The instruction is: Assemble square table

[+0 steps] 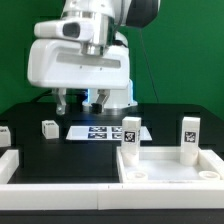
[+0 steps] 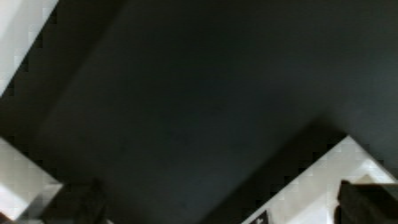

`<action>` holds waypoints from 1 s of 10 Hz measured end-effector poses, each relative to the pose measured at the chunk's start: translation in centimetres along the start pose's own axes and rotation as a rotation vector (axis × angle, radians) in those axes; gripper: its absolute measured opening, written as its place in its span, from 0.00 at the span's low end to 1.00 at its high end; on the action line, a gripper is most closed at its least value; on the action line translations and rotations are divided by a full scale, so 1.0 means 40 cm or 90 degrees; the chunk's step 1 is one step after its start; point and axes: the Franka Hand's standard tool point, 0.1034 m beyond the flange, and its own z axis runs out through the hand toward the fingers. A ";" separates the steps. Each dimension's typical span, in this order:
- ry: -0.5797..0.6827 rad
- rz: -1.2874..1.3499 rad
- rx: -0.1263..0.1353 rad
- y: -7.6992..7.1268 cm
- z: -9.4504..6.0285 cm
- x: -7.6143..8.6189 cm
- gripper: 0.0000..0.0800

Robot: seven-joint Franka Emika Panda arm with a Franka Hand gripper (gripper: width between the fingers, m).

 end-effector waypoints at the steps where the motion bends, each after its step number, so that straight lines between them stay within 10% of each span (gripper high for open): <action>1: 0.000 0.000 0.000 0.000 0.001 -0.001 0.81; 4: -0.004 0.000 0.003 -0.007 0.006 -0.009 0.81; 7: -0.098 0.027 0.074 -0.078 0.045 -0.189 0.81; 8: -0.135 0.035 0.102 -0.087 0.055 -0.222 0.81; 10: -0.154 0.033 0.106 -0.098 0.054 -0.203 0.81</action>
Offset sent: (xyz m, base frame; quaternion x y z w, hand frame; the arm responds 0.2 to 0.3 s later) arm 0.0000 0.0000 0.0000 0.0000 0.0000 0.0000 1.0000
